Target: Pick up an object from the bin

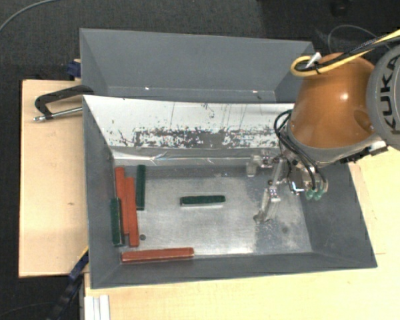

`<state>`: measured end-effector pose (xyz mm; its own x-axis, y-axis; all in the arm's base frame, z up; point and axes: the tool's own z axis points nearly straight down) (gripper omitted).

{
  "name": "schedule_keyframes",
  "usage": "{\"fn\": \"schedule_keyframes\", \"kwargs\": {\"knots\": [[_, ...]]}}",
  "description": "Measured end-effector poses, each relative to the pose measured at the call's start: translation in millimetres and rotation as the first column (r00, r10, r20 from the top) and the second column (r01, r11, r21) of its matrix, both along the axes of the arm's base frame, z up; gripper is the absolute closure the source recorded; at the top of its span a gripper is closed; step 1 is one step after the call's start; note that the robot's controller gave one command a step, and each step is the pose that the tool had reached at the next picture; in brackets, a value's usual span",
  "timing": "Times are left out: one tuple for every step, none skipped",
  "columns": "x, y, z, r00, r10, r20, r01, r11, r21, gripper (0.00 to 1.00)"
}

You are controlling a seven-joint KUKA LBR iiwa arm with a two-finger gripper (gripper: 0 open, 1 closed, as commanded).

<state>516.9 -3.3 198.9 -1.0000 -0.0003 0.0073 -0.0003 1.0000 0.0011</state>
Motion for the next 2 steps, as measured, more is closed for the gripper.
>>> {"fn": "schedule_keyframes", "kwargs": {"knots": [[23.0, 52.0, -132.1, 0.981, 0.194, 0.002, -0.194, 0.981, 0.002, 0.00], [24.5, 50.9, -128.2, 0.981, 0.192, 0.008, -0.192, 0.981, 0.000, 1.00]]}}
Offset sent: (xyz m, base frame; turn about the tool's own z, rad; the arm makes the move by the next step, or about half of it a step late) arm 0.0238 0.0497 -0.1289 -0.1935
